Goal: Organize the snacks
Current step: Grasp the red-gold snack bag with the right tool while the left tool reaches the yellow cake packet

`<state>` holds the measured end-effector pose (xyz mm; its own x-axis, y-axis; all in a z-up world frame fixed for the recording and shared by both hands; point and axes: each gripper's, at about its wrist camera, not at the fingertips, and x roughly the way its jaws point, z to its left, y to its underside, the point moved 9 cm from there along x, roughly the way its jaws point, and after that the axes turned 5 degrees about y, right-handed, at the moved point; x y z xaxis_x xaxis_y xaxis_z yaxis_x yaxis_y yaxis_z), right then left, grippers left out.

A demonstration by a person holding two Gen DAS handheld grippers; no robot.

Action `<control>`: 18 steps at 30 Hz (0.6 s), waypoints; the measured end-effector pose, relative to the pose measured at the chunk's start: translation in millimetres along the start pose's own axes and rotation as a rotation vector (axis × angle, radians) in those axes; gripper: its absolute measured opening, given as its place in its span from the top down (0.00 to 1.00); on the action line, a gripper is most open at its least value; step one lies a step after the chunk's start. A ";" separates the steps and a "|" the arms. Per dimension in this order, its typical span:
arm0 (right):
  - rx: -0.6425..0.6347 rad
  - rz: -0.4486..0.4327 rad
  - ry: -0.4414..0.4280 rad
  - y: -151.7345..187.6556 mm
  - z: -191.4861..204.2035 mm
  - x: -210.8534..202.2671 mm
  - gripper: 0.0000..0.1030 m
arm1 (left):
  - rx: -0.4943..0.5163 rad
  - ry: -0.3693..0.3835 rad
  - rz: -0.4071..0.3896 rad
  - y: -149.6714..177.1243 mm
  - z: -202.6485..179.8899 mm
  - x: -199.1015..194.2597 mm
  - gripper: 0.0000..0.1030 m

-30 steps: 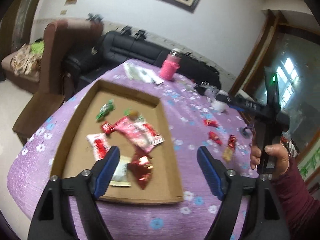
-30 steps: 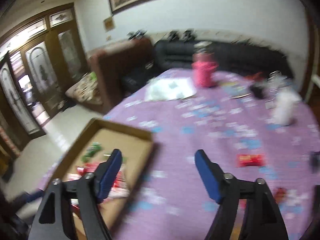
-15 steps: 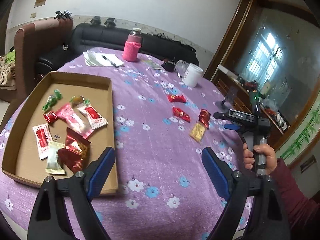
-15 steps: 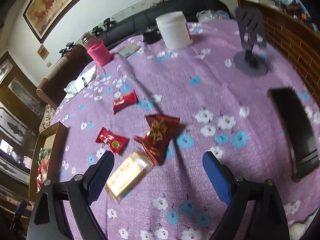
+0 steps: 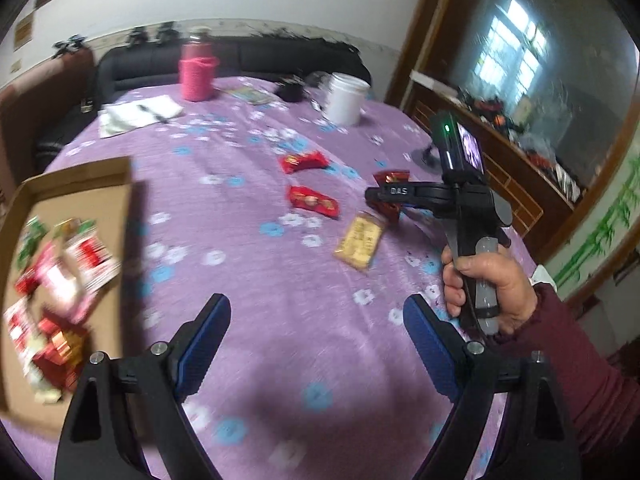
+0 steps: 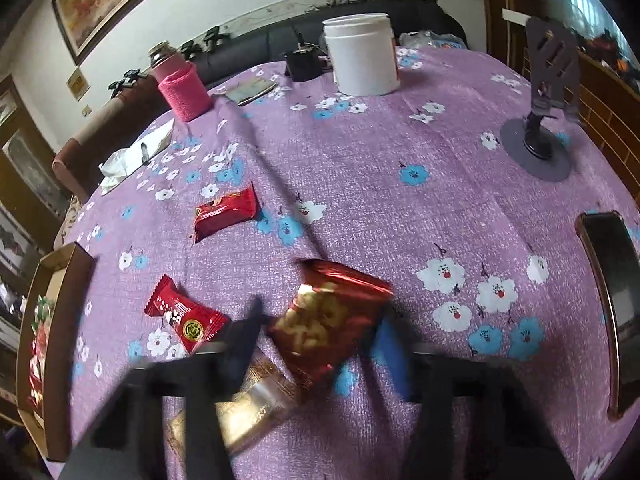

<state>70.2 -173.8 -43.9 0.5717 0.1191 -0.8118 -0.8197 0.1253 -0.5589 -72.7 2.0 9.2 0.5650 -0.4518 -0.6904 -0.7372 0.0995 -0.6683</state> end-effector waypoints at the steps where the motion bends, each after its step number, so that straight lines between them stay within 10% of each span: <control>1: -0.003 -0.006 0.004 -0.2 -1.3 -0.7 0.65 | 0.008 0.007 0.008 -3.5 -5.1 8.1 0.15; 12: 0.116 -0.080 -0.130 -15.8 -23.4 -36.1 0.65 | 0.252 0.001 0.115 -34.8 -54.4 122.3 0.16; 18: 0.154 -0.095 -0.163 -21.7 -30.9 -44.0 0.65 | 0.338 -0.016 0.190 -30.1 -54.9 153.0 0.49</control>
<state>61.7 -212.2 -1.3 0.6546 0.2554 -0.7115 -0.7538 0.2910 -0.5891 15.6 -118.8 -61.1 0.4378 -0.3841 -0.8129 -0.6666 0.4681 -0.5801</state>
